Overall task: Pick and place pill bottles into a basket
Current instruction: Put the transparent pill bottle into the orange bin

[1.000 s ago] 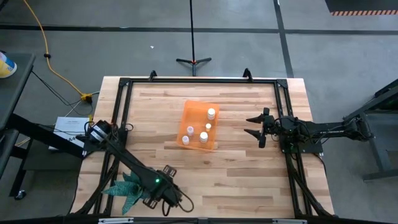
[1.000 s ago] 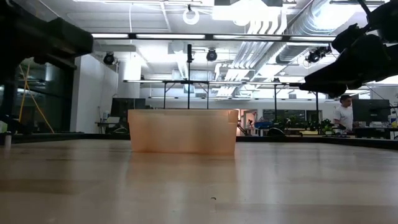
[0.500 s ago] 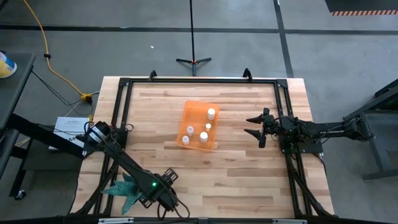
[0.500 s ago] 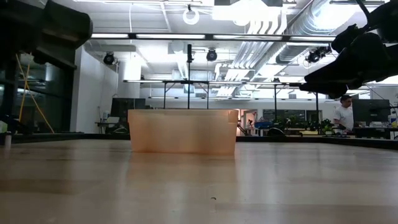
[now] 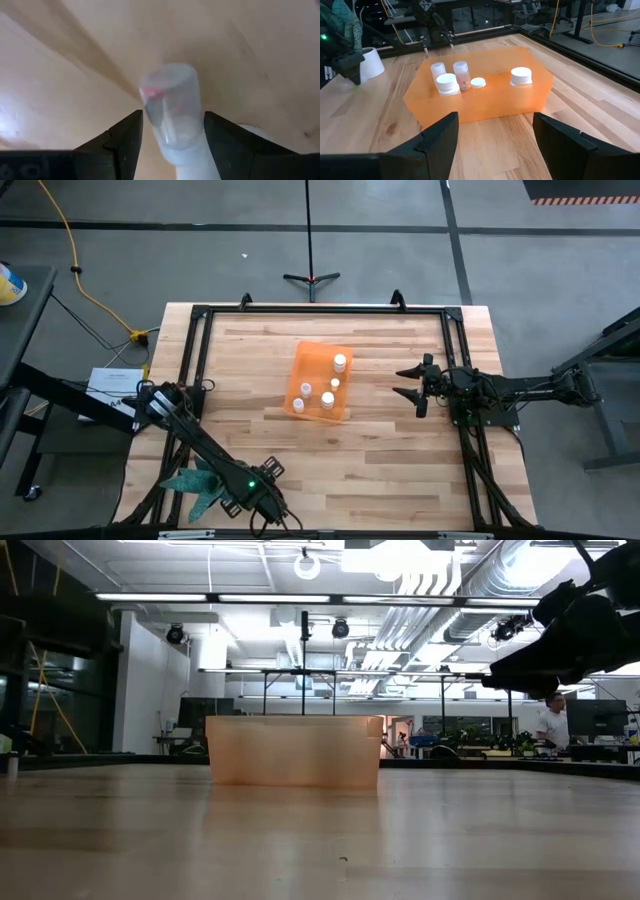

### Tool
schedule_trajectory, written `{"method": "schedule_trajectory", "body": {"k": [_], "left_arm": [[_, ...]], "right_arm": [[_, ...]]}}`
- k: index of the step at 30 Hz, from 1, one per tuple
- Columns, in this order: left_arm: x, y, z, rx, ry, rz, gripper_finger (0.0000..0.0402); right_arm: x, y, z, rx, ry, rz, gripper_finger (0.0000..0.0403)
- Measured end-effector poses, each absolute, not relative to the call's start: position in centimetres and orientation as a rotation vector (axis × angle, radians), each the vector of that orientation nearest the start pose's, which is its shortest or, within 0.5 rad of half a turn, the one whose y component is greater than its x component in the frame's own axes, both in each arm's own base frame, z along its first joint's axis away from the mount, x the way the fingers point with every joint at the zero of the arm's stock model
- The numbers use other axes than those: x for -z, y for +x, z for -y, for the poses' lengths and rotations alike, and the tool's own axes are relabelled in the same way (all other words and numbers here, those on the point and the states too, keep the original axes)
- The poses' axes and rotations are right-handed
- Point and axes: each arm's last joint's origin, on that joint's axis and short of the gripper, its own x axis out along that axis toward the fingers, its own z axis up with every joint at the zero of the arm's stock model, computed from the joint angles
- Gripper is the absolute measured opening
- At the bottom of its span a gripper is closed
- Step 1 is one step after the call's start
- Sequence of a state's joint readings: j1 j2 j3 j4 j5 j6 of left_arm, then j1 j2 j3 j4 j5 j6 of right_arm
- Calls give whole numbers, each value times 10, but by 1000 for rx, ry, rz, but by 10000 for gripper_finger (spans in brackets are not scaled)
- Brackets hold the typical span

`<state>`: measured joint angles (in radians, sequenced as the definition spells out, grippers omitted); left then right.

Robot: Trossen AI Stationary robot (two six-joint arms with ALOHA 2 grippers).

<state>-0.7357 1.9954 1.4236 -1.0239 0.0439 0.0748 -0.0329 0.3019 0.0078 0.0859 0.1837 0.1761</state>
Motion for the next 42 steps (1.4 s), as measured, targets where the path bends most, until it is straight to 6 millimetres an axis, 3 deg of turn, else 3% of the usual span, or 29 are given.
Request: {"method": "schedule_trajectory", "body": {"k": [11,23,31,34,42], "left_arm": [[-164,273,245,572,565,-1510,243],[-151,277,246,508,516,-1551,241],[-151,277,246,515,538,-1544,175],[-152,278,245,475,580,-1520,174],[-177,313,228,243,647,-1373,174]], "right_arm": [[-149,114,9,234,159,-188,247],[-147,113,9,235,158,-205,247],[-146,113,9,245,155,-211,247],[-149,113,10,268,121,-188,247],[-154,114,11,309,112,-132,247]]}}
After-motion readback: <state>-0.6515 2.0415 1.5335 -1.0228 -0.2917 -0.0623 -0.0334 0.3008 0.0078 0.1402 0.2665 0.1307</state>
